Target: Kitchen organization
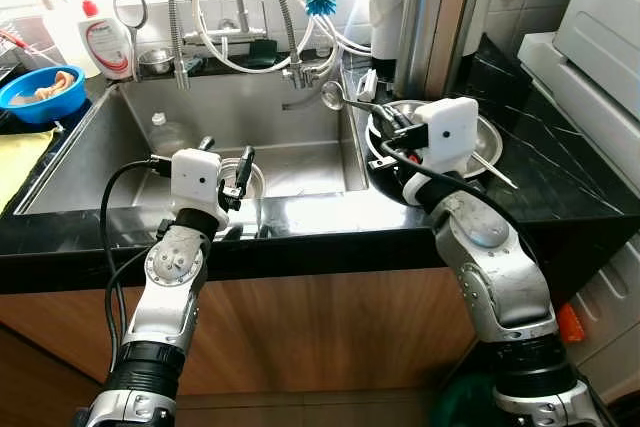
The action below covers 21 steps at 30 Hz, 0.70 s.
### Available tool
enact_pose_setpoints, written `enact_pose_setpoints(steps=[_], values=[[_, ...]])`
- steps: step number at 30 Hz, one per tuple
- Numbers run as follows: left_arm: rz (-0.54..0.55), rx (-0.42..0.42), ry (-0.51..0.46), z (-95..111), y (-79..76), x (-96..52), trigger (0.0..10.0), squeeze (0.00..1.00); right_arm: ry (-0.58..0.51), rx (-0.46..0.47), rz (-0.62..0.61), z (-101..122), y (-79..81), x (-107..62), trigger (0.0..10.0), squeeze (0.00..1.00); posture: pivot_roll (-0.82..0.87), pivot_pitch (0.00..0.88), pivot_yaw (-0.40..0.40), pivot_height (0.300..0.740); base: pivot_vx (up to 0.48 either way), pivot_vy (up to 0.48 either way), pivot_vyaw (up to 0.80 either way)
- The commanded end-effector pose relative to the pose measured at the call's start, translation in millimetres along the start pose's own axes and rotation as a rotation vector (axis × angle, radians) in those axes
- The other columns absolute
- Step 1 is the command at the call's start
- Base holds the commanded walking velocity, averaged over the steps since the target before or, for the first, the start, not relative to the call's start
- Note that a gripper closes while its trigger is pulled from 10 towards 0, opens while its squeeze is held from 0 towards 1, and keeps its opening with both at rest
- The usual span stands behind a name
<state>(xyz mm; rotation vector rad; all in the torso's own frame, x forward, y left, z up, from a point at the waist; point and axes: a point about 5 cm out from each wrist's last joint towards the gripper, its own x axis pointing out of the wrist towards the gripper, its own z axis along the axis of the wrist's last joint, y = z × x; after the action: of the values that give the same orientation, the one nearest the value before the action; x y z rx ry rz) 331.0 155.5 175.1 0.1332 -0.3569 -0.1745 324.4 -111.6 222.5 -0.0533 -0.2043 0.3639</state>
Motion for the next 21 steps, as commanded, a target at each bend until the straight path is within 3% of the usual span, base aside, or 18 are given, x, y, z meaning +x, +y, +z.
enact_pose_setpoints(steps=[1,21], values=[[0.015,0.013,0.003,1.0,5.5,1.4,10.0,0.0,-0.018,0.019,0.014,1.3,4.3,0.4,10.0,0.0,-0.06,0.0,0.069,0.74,0.0,0.409,0.0],[0.004,0.027,0.001,2.0,3.1,2.8,10.0,0.0,-0.018,-0.017,-0.024,-1.2,-4.4,-3.6,10.0,0.0,-0.06,0.0,0.071,0.74,0.0,0.02,0.0]])
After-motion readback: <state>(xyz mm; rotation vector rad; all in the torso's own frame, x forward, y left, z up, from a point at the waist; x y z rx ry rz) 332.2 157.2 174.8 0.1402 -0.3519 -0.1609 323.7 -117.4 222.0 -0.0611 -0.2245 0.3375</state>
